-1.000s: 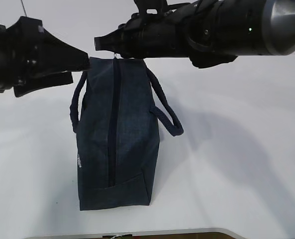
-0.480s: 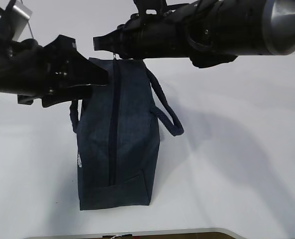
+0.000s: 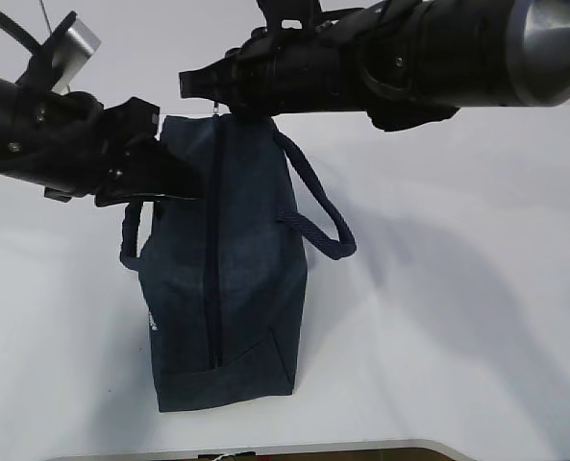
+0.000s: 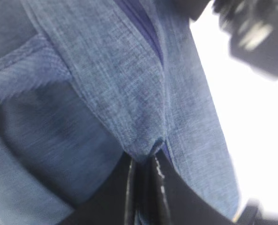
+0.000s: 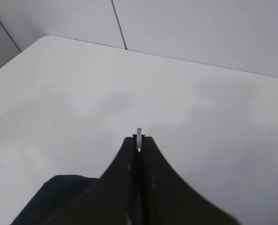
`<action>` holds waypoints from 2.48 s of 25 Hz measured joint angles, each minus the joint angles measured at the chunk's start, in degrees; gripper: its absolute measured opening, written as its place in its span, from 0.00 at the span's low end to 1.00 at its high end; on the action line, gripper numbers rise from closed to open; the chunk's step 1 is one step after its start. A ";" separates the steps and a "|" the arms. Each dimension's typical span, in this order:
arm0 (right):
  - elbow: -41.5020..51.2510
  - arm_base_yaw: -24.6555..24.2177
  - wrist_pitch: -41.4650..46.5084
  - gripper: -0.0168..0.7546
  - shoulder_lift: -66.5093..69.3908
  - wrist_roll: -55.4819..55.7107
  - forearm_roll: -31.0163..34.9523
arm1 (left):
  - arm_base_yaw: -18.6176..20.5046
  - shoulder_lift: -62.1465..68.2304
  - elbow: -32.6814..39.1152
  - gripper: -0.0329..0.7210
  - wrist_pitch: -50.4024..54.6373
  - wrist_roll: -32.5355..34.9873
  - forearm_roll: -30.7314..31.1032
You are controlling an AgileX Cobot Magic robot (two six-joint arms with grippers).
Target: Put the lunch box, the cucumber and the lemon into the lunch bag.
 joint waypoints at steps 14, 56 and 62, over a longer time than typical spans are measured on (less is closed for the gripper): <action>0.00 0.00 -2.61 0.03 0.00 1.39 0.00 | 6.97 0.22 -11.46 0.05 21.37 0.00 20.60; -0.56 -4.70 -8.49 0.03 4.43 6.02 0.35 | 6.97 0.22 -14.39 0.05 26.01 0.78 30.84; -0.58 -5.68 -13.33 0.03 4.43 8.99 -0.14 | 6.97 0.22 -14.39 0.05 27.46 0.78 31.19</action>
